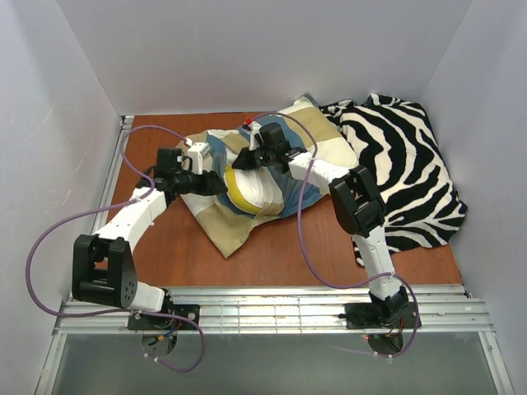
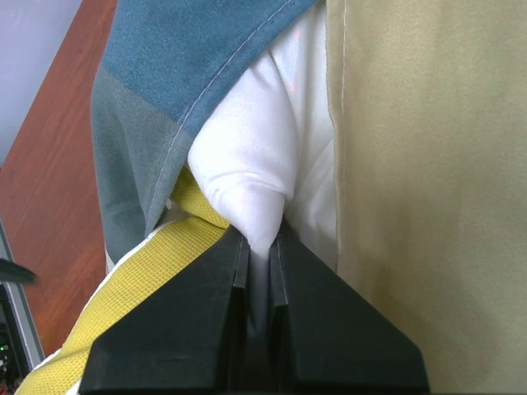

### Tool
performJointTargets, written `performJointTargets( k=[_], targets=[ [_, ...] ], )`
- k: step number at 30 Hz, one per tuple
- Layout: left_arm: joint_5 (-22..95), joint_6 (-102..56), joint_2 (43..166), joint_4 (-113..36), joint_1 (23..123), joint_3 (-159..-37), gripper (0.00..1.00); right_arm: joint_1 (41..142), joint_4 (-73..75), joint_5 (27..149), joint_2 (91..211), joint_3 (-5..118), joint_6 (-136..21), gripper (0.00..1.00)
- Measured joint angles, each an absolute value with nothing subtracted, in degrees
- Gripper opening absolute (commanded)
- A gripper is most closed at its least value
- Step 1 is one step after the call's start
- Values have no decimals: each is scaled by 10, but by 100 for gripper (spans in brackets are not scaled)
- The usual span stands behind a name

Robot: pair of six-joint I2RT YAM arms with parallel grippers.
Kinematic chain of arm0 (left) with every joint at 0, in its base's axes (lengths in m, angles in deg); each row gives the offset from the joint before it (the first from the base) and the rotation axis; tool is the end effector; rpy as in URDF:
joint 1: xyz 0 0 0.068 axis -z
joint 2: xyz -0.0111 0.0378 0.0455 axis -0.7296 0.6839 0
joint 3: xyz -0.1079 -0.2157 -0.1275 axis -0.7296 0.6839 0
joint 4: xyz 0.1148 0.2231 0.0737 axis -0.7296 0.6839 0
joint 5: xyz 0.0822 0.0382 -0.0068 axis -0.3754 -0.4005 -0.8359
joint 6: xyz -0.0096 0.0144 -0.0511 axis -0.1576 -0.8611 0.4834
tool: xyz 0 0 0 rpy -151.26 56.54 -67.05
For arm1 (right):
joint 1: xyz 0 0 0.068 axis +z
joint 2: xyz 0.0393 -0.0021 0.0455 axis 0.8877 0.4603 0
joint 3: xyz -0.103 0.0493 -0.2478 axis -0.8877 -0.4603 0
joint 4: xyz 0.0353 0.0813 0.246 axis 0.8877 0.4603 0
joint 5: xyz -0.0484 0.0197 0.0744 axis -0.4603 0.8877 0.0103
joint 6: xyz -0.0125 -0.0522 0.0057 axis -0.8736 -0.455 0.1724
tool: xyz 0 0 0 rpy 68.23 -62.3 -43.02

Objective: Put the pillow into the pillowcase

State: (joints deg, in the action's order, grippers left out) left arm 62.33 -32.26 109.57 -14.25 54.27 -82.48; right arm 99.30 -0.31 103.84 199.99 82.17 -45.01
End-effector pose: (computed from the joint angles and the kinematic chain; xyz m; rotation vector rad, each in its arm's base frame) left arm 0.2923 -0.0580 0.2551 0.3817 2.3039 -0.7887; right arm 0.4148 0.3272 0.1996 -0.5918 2.0983 1.0134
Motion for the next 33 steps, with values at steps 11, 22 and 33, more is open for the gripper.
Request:
performJointTargets(
  k=[11,22,33],
  targets=[
    [505,-245,1203,-242,611,-779,44,988,-16,1044,2000,811,-437,1],
    [502,-202,1190,-289,612,-744,39,978,-9,1091,1997,811,-450,74],
    [605,-140,1123,-248,489,-778,64,981,123,1073,1802,733,-598,91]
  ],
)
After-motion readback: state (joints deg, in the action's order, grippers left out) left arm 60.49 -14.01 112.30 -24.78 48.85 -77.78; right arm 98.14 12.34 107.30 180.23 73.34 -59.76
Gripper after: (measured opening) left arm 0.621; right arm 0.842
